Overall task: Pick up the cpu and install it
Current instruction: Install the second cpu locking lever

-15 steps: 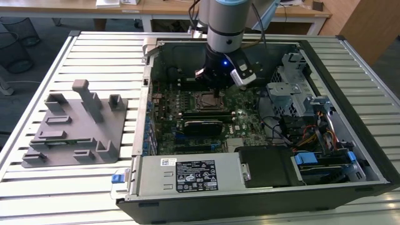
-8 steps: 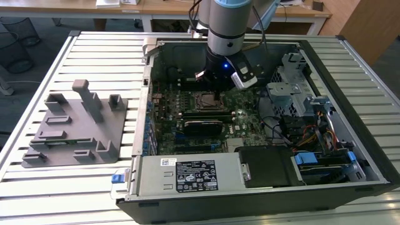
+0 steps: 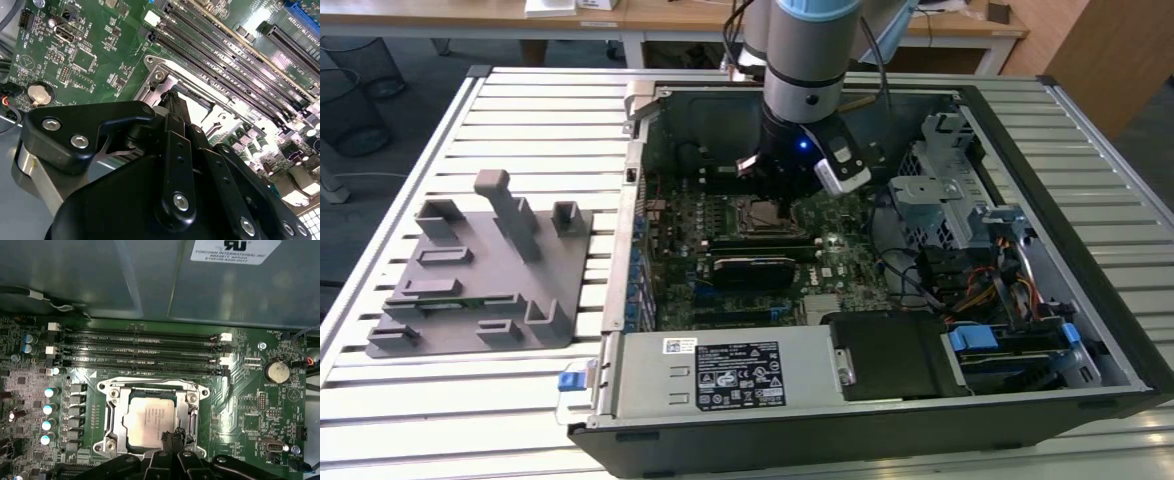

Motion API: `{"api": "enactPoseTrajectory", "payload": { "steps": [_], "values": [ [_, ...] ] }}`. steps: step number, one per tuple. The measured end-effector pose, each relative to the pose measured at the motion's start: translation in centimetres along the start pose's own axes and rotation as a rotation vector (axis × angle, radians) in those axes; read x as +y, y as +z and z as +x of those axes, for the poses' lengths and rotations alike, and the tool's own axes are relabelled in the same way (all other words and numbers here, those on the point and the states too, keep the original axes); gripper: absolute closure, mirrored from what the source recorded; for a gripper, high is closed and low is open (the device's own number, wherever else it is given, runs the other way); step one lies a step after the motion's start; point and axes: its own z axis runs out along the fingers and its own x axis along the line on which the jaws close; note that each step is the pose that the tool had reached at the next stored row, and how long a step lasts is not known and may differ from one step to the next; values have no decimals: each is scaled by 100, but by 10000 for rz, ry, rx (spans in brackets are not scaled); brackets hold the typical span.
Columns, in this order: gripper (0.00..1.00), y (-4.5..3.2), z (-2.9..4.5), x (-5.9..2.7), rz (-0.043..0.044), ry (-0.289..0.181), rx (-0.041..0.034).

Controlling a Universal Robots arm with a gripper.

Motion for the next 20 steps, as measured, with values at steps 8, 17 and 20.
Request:
{"api": "enactPoseTrajectory", "payload": {
  "steps": [8, 17, 20],
  "values": [
    [89, -72, -1, 3, -5, 2, 52],
    [89, -71, 0, -12, -2, 1, 54],
    [89, -73, 3, -56, 0, 2, 56]
  ]
}}
